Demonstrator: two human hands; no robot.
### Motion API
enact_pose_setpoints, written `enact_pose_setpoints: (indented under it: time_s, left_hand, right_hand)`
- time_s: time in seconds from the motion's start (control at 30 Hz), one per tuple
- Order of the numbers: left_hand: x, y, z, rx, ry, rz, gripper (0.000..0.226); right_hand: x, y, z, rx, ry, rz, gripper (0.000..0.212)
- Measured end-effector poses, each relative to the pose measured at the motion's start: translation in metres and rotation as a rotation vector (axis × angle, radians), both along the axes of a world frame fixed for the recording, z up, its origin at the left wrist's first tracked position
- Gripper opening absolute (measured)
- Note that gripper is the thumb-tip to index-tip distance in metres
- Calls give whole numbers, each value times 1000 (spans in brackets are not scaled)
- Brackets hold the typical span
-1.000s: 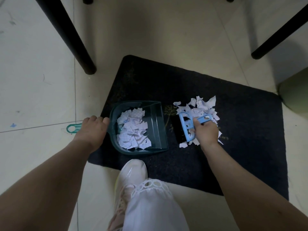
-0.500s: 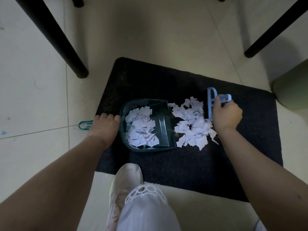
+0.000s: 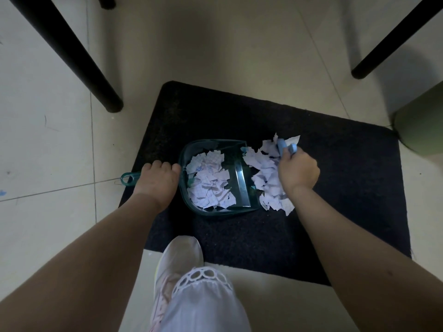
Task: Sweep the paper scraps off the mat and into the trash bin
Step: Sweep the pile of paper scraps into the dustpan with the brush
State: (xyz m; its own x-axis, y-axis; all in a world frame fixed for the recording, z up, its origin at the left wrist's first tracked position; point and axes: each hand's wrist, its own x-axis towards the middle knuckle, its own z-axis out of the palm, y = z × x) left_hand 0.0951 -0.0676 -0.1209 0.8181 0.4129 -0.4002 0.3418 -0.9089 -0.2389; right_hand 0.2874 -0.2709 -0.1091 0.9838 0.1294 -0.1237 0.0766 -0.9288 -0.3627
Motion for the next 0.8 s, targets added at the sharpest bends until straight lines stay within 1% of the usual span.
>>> enact_pose_setpoints:
  time_s: [0.17, 0.27, 0.37, 0.43, 0.6, 0.73, 0.8]
  left_hand:
    - [1, -3, 0, -19, -6, 4, 36]
    - [0, -2, 0, -23, -9, 2, 35]
    - [0, -2, -1, -22, -5, 6, 35]
    - [1, -2, -1, -18, -7, 7, 35]
    - [1, -2, -1, -23, 4, 8, 36]
    - [1, -2, 0, -26, 1, 8, 36]
    - [0, -2, 0, -27, 0, 10, 35]
  right_hand:
    - [-14, 11, 1, 83, 49, 67, 39]
    - [-8, 7, 7, 136, -10, 43, 41]
    - [0, 0, 11, 120, -65, -1, 36]
    - [-1, -1, 9, 72, -49, -1, 35]
    - [-34, 18, -3, -6, 9, 174, 33]
    - [-55, 35, -1, 36, 19, 236, 34]
    - [-57, 39, 3, 114, 32, 232, 36]
